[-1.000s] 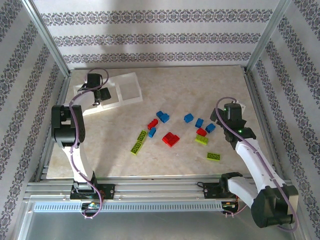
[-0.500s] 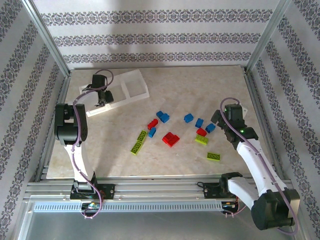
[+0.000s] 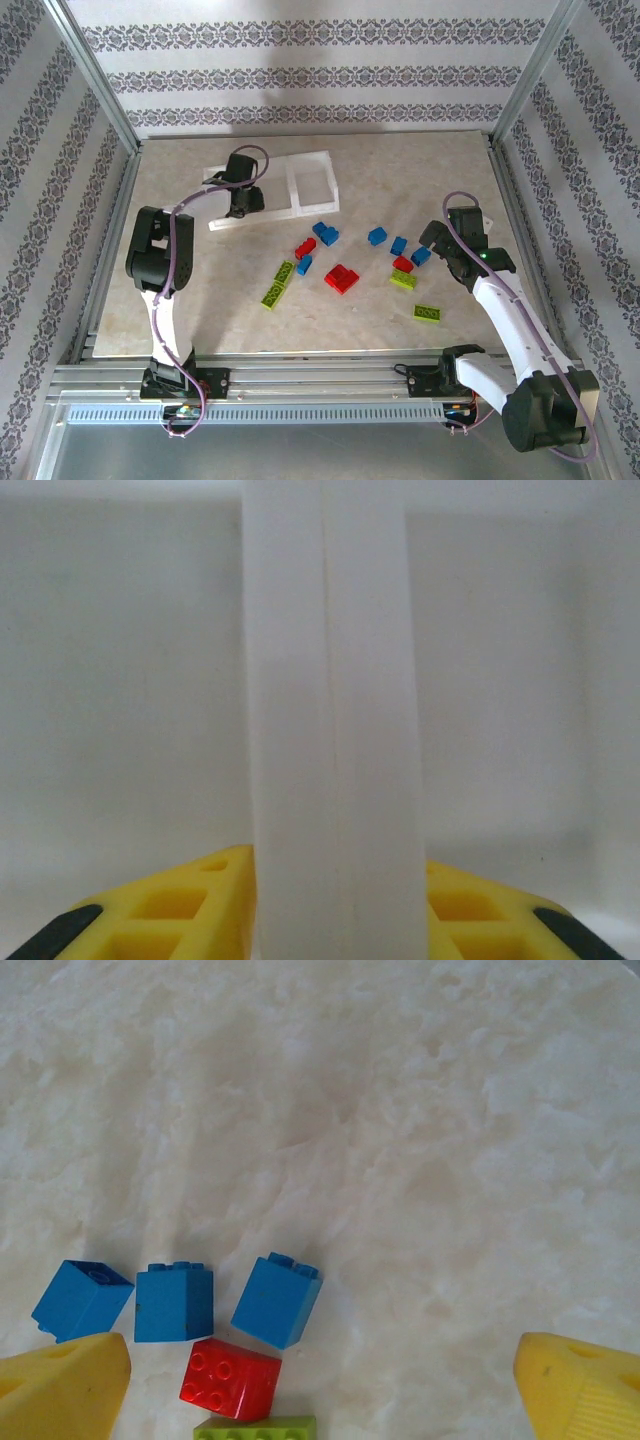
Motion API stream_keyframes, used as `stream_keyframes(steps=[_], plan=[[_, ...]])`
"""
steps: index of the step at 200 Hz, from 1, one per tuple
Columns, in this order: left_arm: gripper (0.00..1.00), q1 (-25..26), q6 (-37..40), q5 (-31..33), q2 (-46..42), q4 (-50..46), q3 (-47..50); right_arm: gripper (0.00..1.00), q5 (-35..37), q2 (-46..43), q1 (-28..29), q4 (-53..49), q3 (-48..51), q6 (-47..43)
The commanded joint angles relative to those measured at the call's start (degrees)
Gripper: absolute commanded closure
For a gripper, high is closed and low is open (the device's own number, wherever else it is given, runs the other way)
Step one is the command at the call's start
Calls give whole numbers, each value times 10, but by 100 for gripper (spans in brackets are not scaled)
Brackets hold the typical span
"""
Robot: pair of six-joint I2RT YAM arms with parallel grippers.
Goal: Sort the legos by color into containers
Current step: Move the container to the top-center of the table.
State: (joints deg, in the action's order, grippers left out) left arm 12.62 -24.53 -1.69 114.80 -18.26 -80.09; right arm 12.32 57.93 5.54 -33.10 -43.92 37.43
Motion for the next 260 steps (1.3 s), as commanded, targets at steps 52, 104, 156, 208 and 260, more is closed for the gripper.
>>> stream_keyframes(steps=[52,104,156,208,260], plan=[[64,74,-97,-24,32,19,-19,2,-27,6,17,-11,24,40],[58,102,-128,-43,65,14,-53,2,-48,28,18,-3,38,53],[44,104,-142,-54,56,24,-51,10,-79,70,20,18,42,61],[29,104,-137,-66,8,31,-45,18,-97,125,21,34,25,63],[19,104,-122,-59,-60,31,-28,20,-86,175,19,47,8,75]])
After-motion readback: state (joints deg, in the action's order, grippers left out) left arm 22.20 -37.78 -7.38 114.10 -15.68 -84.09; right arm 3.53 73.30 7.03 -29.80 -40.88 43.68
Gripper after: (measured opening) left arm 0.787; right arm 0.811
